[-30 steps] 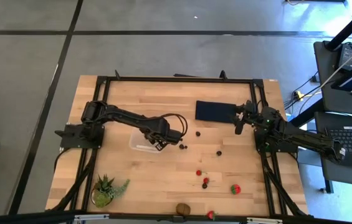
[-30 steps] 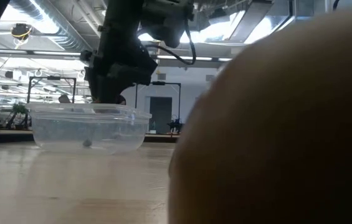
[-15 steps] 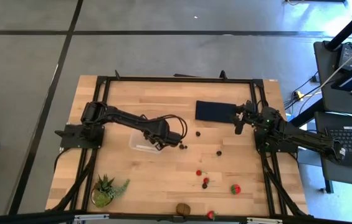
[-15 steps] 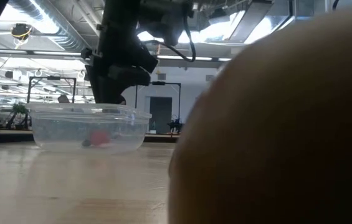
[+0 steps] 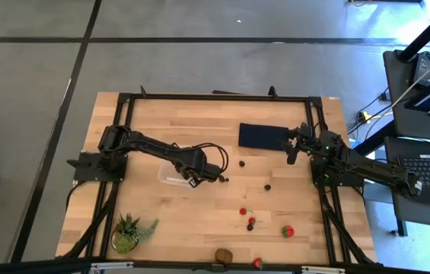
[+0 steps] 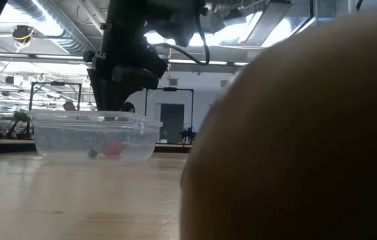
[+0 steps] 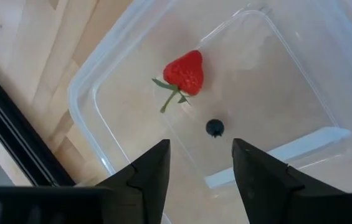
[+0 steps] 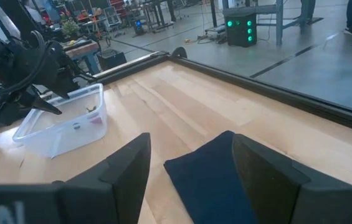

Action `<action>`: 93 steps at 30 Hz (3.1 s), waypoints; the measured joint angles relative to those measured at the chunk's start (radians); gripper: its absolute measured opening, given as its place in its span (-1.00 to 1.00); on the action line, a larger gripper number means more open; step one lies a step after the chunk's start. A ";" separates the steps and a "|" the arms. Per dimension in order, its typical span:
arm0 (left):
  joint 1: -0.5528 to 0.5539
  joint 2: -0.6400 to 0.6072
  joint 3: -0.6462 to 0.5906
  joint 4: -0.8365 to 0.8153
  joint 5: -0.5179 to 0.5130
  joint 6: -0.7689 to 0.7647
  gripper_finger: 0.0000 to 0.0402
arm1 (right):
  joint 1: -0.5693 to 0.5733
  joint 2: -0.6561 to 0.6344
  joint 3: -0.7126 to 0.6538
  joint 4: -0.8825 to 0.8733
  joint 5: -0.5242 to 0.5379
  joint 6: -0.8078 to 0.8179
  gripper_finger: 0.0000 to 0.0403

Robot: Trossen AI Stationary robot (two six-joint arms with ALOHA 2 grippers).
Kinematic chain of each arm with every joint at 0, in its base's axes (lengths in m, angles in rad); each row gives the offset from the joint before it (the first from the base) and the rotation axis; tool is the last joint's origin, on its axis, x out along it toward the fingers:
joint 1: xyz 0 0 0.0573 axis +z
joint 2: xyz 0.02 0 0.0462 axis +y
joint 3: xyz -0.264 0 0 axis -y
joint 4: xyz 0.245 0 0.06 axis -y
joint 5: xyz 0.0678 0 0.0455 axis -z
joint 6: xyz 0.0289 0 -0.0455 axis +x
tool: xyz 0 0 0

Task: Pick and placing Produce into tupperware
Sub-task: Put the top blackberry into the transparent bin

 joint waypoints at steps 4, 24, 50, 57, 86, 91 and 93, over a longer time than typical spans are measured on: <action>0.006 -0.047 -0.002 0.034 0.006 0.039 -0.17 | 0.000 0.000 0.000 0.000 0.000 0.001 0.13; 0.039 -0.677 -0.637 0.653 0.081 0.005 -0.17 | 0.000 0.004 0.000 0.001 0.000 0.008 0.13; 0.046 -1.371 -1.257 1.614 -0.028 0.682 -0.17 | 0.000 0.004 0.000 0.007 0.013 -0.002 0.13; 0.045 -1.488 -1.361 1.728 -0.028 0.812 -0.18 | 0.000 0.004 0.000 0.011 0.012 -0.031 0.13; 0.046 -1.671 -1.521 1.736 0.056 0.903 -0.20 | 0.186 0.603 0.478 -0.122 0.068 -0.213 0.13; 0.046 -1.671 -1.521 1.719 0.056 0.902 -0.17 | 0.235 0.897 0.639 -0.210 0.068 -0.231 0.13; 0.046 -1.671 -1.521 1.696 0.056 0.902 -0.16 | 0.269 1.003 0.682 -0.223 0.066 -0.241 0.13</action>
